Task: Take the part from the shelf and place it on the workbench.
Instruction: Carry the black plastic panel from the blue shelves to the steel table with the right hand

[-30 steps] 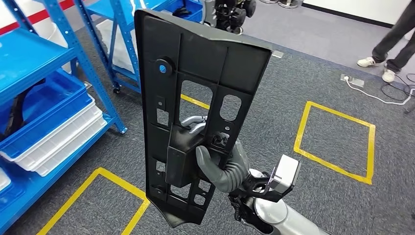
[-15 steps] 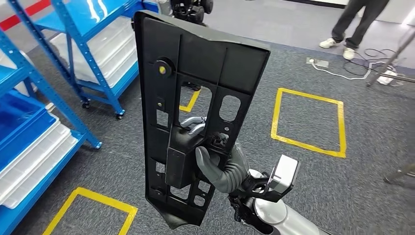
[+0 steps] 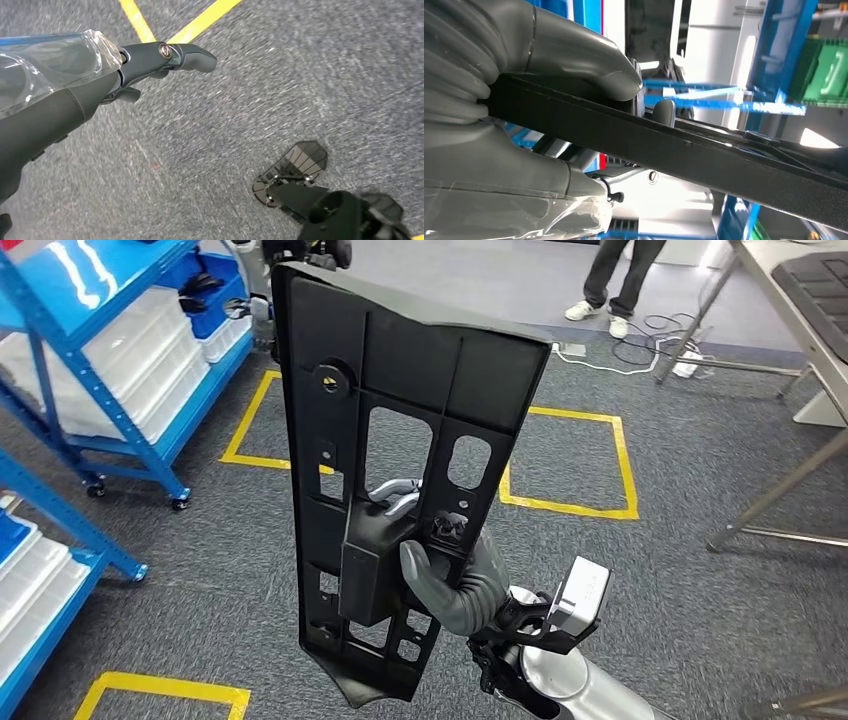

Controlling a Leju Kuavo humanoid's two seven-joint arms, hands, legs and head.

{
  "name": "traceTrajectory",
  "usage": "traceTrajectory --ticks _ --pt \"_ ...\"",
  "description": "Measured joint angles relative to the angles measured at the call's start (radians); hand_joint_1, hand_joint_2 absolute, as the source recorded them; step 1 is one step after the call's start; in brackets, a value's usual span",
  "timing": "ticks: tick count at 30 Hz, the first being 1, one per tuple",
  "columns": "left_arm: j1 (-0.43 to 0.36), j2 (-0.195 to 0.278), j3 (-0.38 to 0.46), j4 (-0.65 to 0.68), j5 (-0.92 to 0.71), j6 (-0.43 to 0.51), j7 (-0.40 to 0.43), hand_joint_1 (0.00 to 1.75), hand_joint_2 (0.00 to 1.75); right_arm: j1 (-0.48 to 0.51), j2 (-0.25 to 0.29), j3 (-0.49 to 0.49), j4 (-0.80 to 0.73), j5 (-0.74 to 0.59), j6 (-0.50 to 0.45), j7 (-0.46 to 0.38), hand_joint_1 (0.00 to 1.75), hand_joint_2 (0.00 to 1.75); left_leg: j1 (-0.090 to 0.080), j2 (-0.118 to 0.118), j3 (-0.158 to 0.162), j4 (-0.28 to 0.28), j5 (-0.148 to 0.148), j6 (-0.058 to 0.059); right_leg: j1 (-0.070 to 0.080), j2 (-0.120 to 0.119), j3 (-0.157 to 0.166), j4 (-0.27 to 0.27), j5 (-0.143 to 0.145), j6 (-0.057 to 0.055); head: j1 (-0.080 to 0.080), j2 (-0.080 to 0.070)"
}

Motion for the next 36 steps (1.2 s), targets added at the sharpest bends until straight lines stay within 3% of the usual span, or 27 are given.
traceTrajectory --ticks 2,3,4,6,8,10,11,12,13,14,15,17,19,21,23,25,27,28,29,30,32,34,36 --pt "-0.002 -0.002 0.0 0.0 -0.001 0.0 -0.002 0.0 1.75 -0.003 0.0 0.0 0.0 0.0 0.0 0.0 1.75 1.75 -0.005 0.018 0.005 0.0 -0.006 -0.008 0.008 -0.041 0.078 -0.142 0.042 -0.009 0.0 0.0" --pt "-0.002 -0.002 0.0 0.0 -0.002 0.0 -0.002 0.0 1.75 -0.004 0.0 0.0 0.0 0.0 0.0 0.0 1.75 1.75 -0.008 0.026 0.007 0.0 -0.008 -0.013 0.012 -0.053 0.097 -0.179 0.049 -0.014 -0.001 0.0" --pt "-0.002 -0.002 0.0 0.0 -0.002 0.0 -0.001 0.0 1.75 -0.005 0.001 0.0 -0.001 0.0 0.0 0.0 1.75 1.75 -0.01 0.035 0.009 -0.001 -0.011 -0.019 0.017 -0.052 0.1 -0.189 0.047 -0.019 -0.001 0.0" --pt "-0.003 -0.002 0.0 0.0 -0.002 0.0 0.003 0.0 1.75 -0.005 0.001 0.0 -0.001 0.0 0.0 0.001 1.75 1.75 -0.008 0.047 0.012 -0.002 -0.015 -0.03 0.016 -0.029 0.097 -0.192 0.051 -0.032 -0.001 0.0" --pt "-0.003 -0.004 0.0 0.0 -0.002 0.0 0.006 0.0 1.75 -0.007 0.001 0.0 -0.002 0.0 0.0 0.001 1.75 1.75 -0.003 0.016 -0.003 0.039 -0.046 -0.038 0.011 -0.008 0.098 -0.197 0.057 -0.045 -0.002 0.0" --pt "-0.001 -0.005 0.0 0.0 -0.002 0.0 0.008 0.0 1.75 -0.01 0.002 0.001 -0.003 0.0 0.0 0.001 1.75 1.75 -0.002 -0.034 -0.06 0.167 -0.113 -0.04 0.009 0.015 0.098 -0.199 0.06 -0.053 -0.003 0.0" --pt "0.001 -0.006 0.0 0.0 -0.002 0.0 0.01 0.0 1.75 -0.01 0.003 0.002 -0.003 0.0 0.001 0.002 1.75 1.75 -0.002 -0.046 -0.095 0.241 -0.142 -0.041 0.01 0.028 0.097 -0.199 0.06 -0.055 -0.004 0.0" --pt "0.003 -0.006 0.0 0.0 -0.001 0.0 0.012 0.0 1.75 -0.009 0.002 0.004 -0.003 0.0 0.001 0.002 1.75 1.75 -0.003 -0.052 -0.124 0.294 -0.156 -0.041 0.011 0.043 0.097 -0.198 0.061 -0.056 -0.004 0.0" --pt "0.004 -0.006 0.0 0.0 0.0 0.0 0.014 0.0 1.75 -0.009 0.002 0.005 -0.003 0.0 0.001 0.002 1.75 1.75 -0.003 -0.054 -0.135 0.308 -0.149 -0.041 0.011 0.058 0.097 -0.198 0.061 -0.056 -0.004 0.0" --pt "0.005 -0.006 0.0 0.0 0.0 0.0 0.015 0.0 1.75 -0.009 0.002 0.006 -0.003 0.0 0.001 0.003 1.75 1.75 -0.003 -0.057 -0.127 0.28 -0.122 -0.039 0.011 0.072 0.099 -0.198 0.062 -0.055 -0.004 0.0" --pt "0.004 -0.006 0.0 0.0 0.001 0.0 0.015 0.0 1.75 -0.009 0.002 0.007 -0.003 0.0 0.001 0.003 1.75 1.75 -0.003 -0.065 -0.103 0.217 -0.083 -0.036 0.011 0.087 0.1 -0.198 0.062 -0.055 -0.004 0.0" --pt "0.002 -0.006 0.0 0.0 0.001 0.0 0.015 0.0 1.75 -0.012 0.003 0.008 -0.003 0.0 0.001 0.003 1.75 1.75 -0.002 -0.113 -0.045 0.071 -0.014 -0.027 0.011 0.112 0.101 -0.195 0.062 -0.051 -0.003 0.0" --pt "0.002 -0.006 0.0 0.0 0.001 0.0 0.015 0.0 1.75 -0.015 0.003 0.008 -0.003 0.0 0.002 0.003 1.75 1.75 -0.003 -0.144 -0.019 0.005 0.007 -0.021 0.009 0.135 0.095 -0.194 0.065 -0.041 -0.003 0.0" --pt "0.001 -0.008 -0.001 0.0 0.001 0.0 0.015 0.0 1.75 -0.017 0.002 0.008 -0.003 0.0 0.003 0.004 1.75 1.75 -0.005 -0.126 -0.014 -0.001 0.01 -0.015 0.006 0.153 0.088 -0.196 0.069 -0.029 -0.003 0.0" --pt "-0.001 -0.01 -0.001 -0.001 0.001 0.0 0.015 0.0 1.75 -0.019 0.002 0.008 -0.003 0.0 0.003 0.004 1.75 1.75 -0.001 -0.102 -0.007 -0.009 0.017 -0.004 0.009 0.116 0.072 -0.165 0.05 -0.019 0.0 0.0" --pt "0.0 -0.01 -0.001 -0.001 0.001 0.0 0.015 0.0 1.75 -0.022 0.002 0.008 -0.003 0.0 0.003 0.004 1.75 1.75 0.0 -0.076 -0.004 -0.014 0.019 0.003 0.009 0.051 0.017 -0.05 -0.009 -0.009 0.004 0.0" --pt "0.002 -0.01 -0.001 -0.001 0.001 0.0 0.015 0.0 1.75 -0.023 0.002 0.008 -0.003 0.0 0.003 0.004 1.75 1.75 -0.001 -0.047 -0.003 -0.013 0.017 0.004 0.0 0.026 -0.053 0.085 -0.06 0.0 0.005 0.0" --pt "0.003 -0.01 -0.001 -0.001 0.001 0.0 0.015 0.0 1.75 -0.023 0.002 0.009 -0.003 0.0 0.003 0.004 1.75 1.75 -0.001 -0.033 -0.003 -0.013 0.015 0.003 -0.006 0.022 -0.069 0.112 -0.061 0.004 0.005 0.0" --pt "0.002 -0.01 -0.001 -0.001 0.0 0.0 0.015 0.0 1.75 -0.022 0.001 0.009 -0.003 0.0 0.003 0.004 1.75 1.75 0.0 -0.02 0.0 -0.013 0.012 0.0 -0.012 0.018 -0.062 0.096 -0.043 0.008 0.005 0.0" --pt "0.001 -0.011 -0.001 -0.001 -0.002 0.0 0.015 0.0 1.75 -0.022 0.001 0.008 -0.003 0.0 0.002 0.004 1.75 1.75 0.001 -0.007 0.004 -0.013 0.008 -0.004 -0.017 0.008 -0.032 0.039 -0.011 0.013 0.005 0.0" --pt "-0.001 -0.013 -0.002 -0.001 -0.011 0.004 0.018 0.0 1.75 -0.022 -0.002 0.005 -0.003 -0.005 -0.004 0.005 1.75 1.75 0.0 0.013 0.015 -0.011 -0.002 -0.016 -0.02 -0.035 0.049 -0.112 0.048 0.019 0.005 0.0" --pt "-0.009 -0.016 -0.004 -0.001 -0.024 0.01 0.026 0.0 1.75 -0.018 -0.013 -0.004 -0.006 -0.014 -0.016 0.007 1.75 1.75 -0.005 0.029 0.023 -0.011 -0.011 -0.029 -0.013 -0.056 0.086 -0.184 0.064 0.011 0.003 0.0" --pt "-0.023 -0.025 -0.008 -0.001 -0.036 0.014 0.035 0.0 1.75 -0.005 -0.034 -0.022 -0.013 -0.025 -0.028 0.01 1.75 1.75 -0.002 0.045 0.027 -0.015 -0.014 -0.041 -0.005 -0.036 0.082 -0.188 0.062 -0.005 0.001 0.0"
